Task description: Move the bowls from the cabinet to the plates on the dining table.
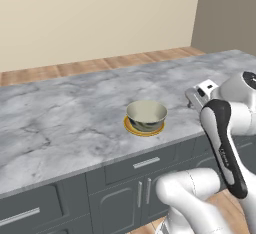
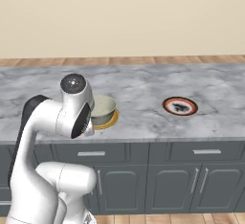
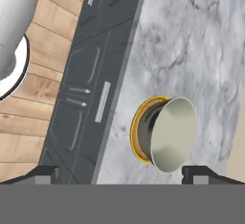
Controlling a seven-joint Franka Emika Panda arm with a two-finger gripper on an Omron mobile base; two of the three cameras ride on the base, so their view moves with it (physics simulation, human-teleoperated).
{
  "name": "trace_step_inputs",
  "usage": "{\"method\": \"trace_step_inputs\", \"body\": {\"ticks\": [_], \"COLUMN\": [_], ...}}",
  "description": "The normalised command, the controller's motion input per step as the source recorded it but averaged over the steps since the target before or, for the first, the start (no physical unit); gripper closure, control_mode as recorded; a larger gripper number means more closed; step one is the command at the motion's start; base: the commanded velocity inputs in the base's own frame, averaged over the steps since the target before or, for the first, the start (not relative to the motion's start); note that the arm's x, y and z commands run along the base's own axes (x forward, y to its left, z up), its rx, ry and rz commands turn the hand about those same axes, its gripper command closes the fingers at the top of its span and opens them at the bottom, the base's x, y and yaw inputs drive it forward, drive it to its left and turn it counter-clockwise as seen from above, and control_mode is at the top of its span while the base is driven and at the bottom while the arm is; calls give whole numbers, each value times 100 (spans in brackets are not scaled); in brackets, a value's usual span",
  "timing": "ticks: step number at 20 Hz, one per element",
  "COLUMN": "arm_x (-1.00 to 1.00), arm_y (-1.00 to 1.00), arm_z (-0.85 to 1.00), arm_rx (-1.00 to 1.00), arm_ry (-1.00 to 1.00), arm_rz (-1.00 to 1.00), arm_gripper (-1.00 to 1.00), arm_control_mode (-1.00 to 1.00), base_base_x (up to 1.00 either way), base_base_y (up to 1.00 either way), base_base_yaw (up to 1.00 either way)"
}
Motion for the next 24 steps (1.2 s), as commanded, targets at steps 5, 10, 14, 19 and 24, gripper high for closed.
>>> {"method": "trace_step_inputs", "body": {"ticks": [5,10,14,19,24], "arm_x": [-50,-48,-49,-45,-39], "arm_y": [0,0,0,0,0], "arm_z": [33,31,28,16,6], "arm_rx": [0,0,0,0,0], "arm_ry": [0,0,0,0,0], "arm_rz": [0,0,-1,-2,-2], "arm_gripper": [-100,-100,-100,-100,-100], "arm_control_mode": [-100,-100,-100,-100,-100], "base_base_x": [0,0,0,0,0], "base_base_y": [0,0,0,0,0], "base_base_yaw": [0,0,0,0,0]}}
